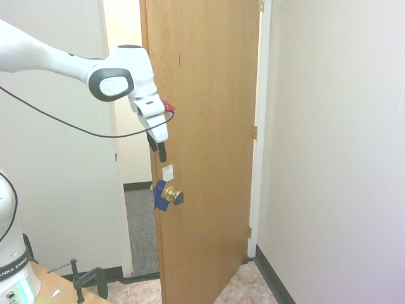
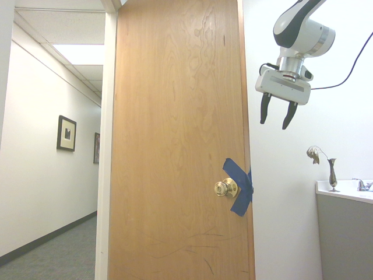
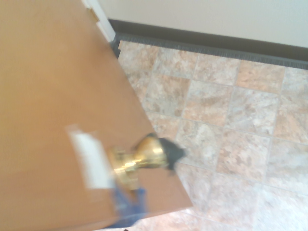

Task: Shut the door

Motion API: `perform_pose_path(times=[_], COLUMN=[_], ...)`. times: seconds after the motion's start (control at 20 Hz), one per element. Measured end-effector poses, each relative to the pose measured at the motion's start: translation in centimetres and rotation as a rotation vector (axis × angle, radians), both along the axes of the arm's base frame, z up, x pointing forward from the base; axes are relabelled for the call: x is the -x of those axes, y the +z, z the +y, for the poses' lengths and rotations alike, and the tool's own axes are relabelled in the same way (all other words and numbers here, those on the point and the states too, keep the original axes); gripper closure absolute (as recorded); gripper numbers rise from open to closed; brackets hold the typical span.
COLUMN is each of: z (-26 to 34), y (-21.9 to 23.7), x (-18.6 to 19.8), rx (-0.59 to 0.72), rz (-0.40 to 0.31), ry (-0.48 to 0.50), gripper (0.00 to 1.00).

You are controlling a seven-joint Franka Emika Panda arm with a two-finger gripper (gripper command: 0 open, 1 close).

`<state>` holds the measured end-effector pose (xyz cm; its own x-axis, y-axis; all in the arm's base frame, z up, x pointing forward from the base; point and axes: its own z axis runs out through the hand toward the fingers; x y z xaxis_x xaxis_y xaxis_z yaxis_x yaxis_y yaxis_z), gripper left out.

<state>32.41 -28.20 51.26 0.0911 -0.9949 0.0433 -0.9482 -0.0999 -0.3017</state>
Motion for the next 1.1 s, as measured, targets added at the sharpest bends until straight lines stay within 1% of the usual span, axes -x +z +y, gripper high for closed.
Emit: perform_pose_path(times=[0.05,0.1,0.15,0.2,0.25,0.3,0.35,0.4,0.45,0.5,0.55,0.6,0.65,0.7,0.8,0.95,1.1], z=[-0.6,-1.9,-2.4,-2.7,-3.9,-4.6,-4.5,-5.4,-6.1,-5.8,-5.5,-5.9,-5.6,-1.3,-0.9,-0.5,0.7], y=[0.0,-1.0,-1.9,-1.9,-3.2,-4.7,-4.7,-5.5,-7.3,-7.5,-6.8,-7.4,-7.8,-0.8,-0.9,-1.5,-3.7], x=[-0.5,-0.7,-1.2,-2.3,-2.9,-3.4,-4.4,-5.0,-5.3,-5.9,-6.8,-6.9,-7.0,-7.3,-7.5,-8.4,-10.8], rx=[-0.002,-0.011,-0.018,-0.017,-0.023,-0.024,-0.027,-0.038,-0.041,-0.032,-0.026,-0.028,-0.015,0.045,0.026,-0.013,-0.057], rz=[-0.001,-0.004,0.008,0.008,-0.004,0.006,0.009,-0.012,-0.009,0.011,0.003,-0.014,0.006,0.001,0.003,-0.029,-0.061], ry=[-0.007,-0.014,-0.016,-0.016,-0.017,-0.014,-0.009,-0.005,0.007,0.020,0.028,0.045,0.061,0.065,0.068,0.052,0.072], gripper=[0.00,0.00,0.00,0.00,0.00,0.00,0.00,0.00,0.00,0.00,0.00,0.00,0.00,0.00,0.00,0.00,0.00])
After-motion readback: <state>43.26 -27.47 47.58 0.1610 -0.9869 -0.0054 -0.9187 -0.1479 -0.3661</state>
